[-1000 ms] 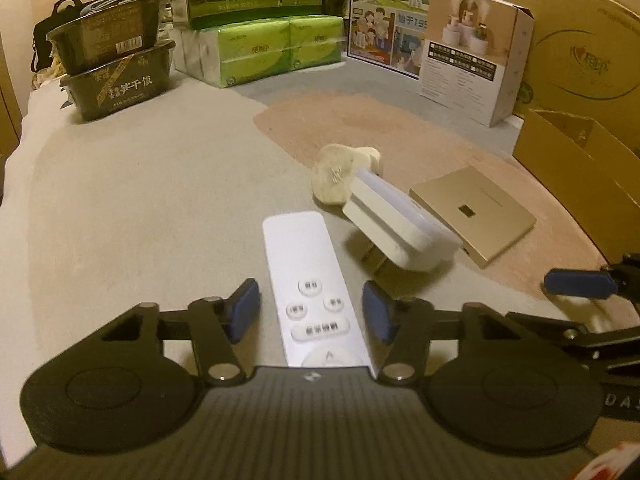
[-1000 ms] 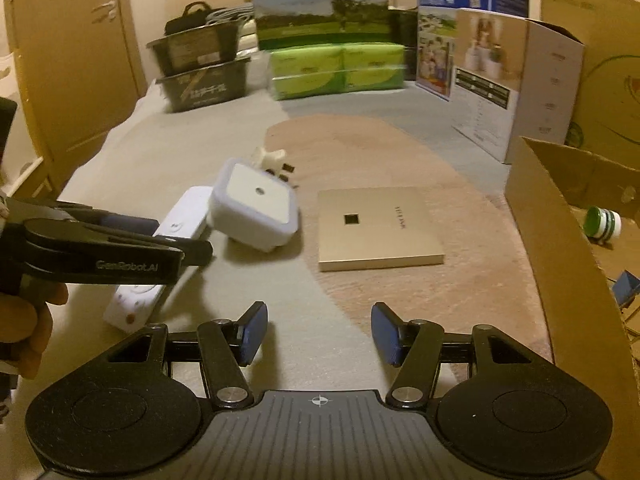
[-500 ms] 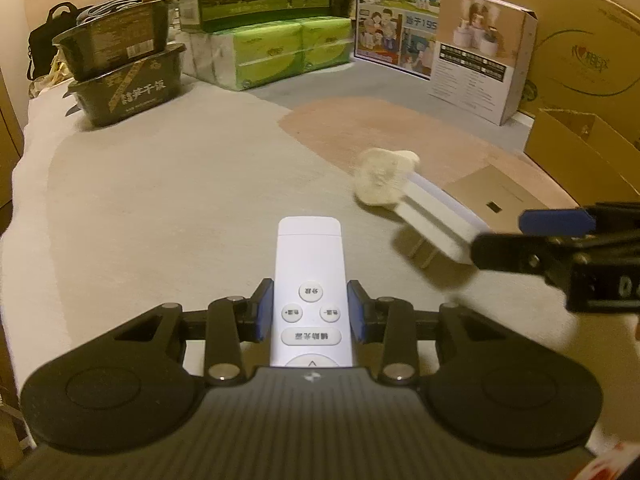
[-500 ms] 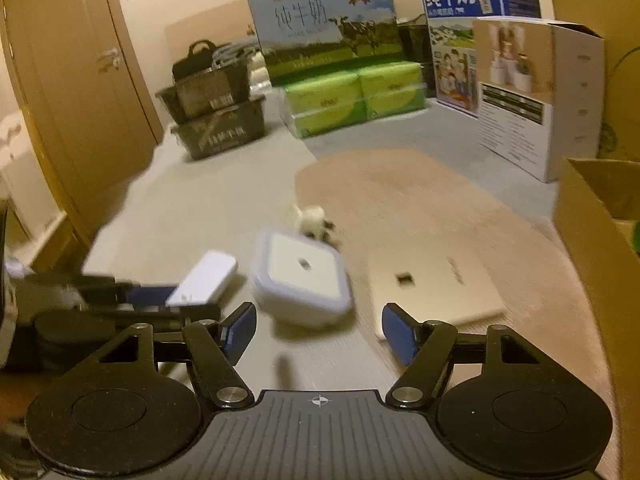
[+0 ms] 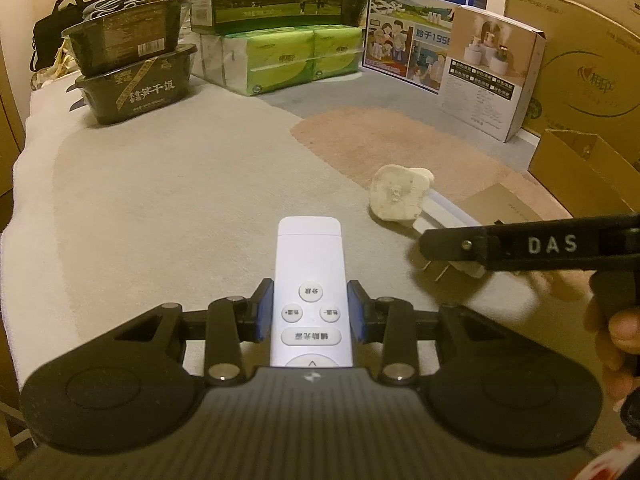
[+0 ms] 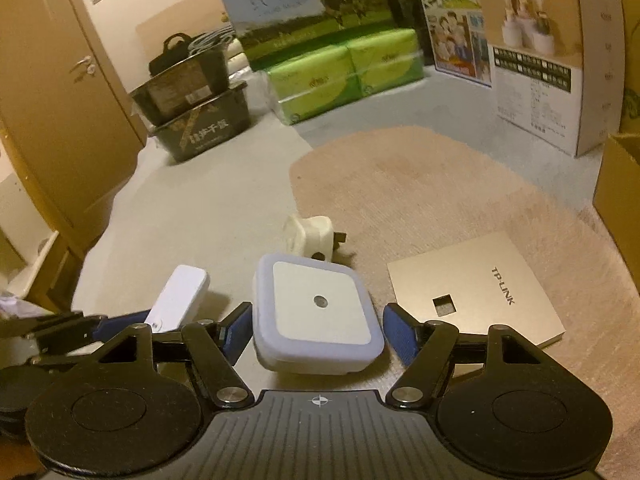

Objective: Organize rigid objects
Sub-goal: 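Lower the right tool onto the white night-light plug and grasp it, then carry the remote toward the cardboard tray with the left tool while the right tool carries the night-light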

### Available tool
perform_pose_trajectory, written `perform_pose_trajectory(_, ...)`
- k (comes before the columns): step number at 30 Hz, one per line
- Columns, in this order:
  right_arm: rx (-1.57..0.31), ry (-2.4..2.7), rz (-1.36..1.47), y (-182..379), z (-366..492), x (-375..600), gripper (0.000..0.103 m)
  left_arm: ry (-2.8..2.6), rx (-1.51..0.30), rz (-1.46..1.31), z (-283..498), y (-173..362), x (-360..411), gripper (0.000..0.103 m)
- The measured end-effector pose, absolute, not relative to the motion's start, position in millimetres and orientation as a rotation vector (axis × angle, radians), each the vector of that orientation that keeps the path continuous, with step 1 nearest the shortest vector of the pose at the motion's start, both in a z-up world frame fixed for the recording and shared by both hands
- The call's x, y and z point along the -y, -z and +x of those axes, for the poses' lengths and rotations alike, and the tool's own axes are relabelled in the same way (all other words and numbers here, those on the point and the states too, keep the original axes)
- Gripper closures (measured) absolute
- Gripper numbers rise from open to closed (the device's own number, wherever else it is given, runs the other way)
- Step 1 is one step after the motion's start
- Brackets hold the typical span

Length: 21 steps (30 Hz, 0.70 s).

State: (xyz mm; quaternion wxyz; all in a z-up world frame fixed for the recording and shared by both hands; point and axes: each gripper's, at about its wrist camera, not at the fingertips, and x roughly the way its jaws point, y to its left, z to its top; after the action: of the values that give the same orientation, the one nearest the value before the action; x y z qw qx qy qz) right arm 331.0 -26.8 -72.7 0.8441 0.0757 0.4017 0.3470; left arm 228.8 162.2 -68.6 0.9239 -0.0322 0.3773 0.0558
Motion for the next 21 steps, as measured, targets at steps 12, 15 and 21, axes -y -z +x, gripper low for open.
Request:
perform_pose_trajectory(12,-0.833,-0.713,0.153,62,320,34,0.038,-0.100,-0.779,-0.067,222,61,-156,0.068)
perform_pose_trajectory(15,-0.801,-0.688,0.106,53,309,37,0.038,-0.096,-0.778,-0.070,216,55,-151,0.068)
perform_pose_trajectory(21,-0.753,-0.650,0.034,38,283,52,0.038,-0.084,-0.773,-0.077,201,42,-136,0.068)
